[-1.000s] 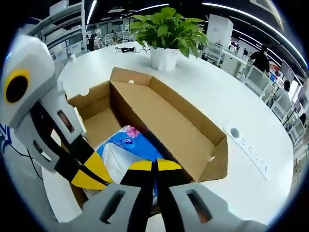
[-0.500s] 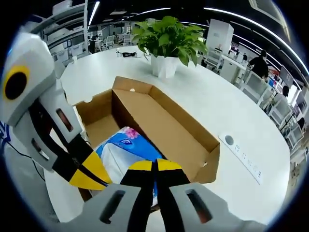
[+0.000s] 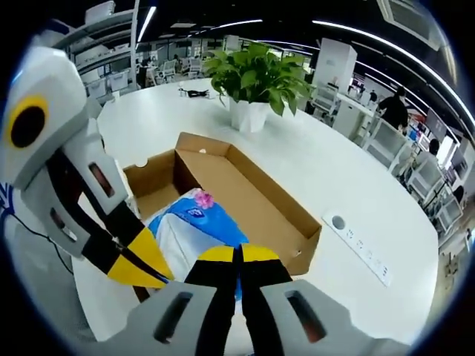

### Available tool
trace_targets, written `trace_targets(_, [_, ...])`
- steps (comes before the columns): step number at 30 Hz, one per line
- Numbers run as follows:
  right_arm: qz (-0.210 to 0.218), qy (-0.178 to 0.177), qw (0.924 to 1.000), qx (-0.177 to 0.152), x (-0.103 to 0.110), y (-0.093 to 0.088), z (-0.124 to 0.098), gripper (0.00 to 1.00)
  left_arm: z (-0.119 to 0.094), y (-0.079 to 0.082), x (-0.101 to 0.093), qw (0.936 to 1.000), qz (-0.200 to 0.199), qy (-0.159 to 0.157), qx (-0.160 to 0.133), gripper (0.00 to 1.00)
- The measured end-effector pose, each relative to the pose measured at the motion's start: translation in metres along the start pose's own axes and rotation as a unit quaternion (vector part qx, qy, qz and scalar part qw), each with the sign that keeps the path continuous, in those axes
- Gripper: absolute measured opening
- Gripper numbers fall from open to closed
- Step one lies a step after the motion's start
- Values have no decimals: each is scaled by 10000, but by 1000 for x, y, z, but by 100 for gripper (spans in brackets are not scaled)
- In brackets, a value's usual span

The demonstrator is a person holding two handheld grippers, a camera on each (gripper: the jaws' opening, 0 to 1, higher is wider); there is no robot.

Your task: Operate the shoe box by opening the lid, removing the specified soft item, and placing it in the target area until the item is outside and the box remains undamaged.

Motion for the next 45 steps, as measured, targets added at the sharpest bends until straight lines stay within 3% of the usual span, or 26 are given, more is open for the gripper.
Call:
trace_targets(6, [-18, -45, 9999, -88, -4, 4, -14, 0, 0, 14, -5, 10000, 78, 34, -25, 0])
trace_targets(19, [-20, -127, 9998, -136, -21, -13, -45, 0, 11, 44, -30, 9996, 272, -3, -15, 0])
trace_targets(30, [64, -265, 9995, -149, -37, -41, -87, 0, 34, 77, -56, 9989, 447, -110, -33, 0])
trace_targets(32, [80, -292, 9994, -149, -51, -45, -88, 0, 40, 84, -61, 9988, 479, -133, -36, 0])
trace_targets(45, [210, -403, 9989, -114, -82, -89, -129, 0, 83, 121, -93, 9979, 578, -294, -26, 0])
Point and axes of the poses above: the point that each gripper's makers call its tool centre point, and the gripper's own axes: z roughly forward along the fingers, x roughly to its left, y roughly out of its top, the point moved 6 cm from there along -z, roughly backward along the fingers
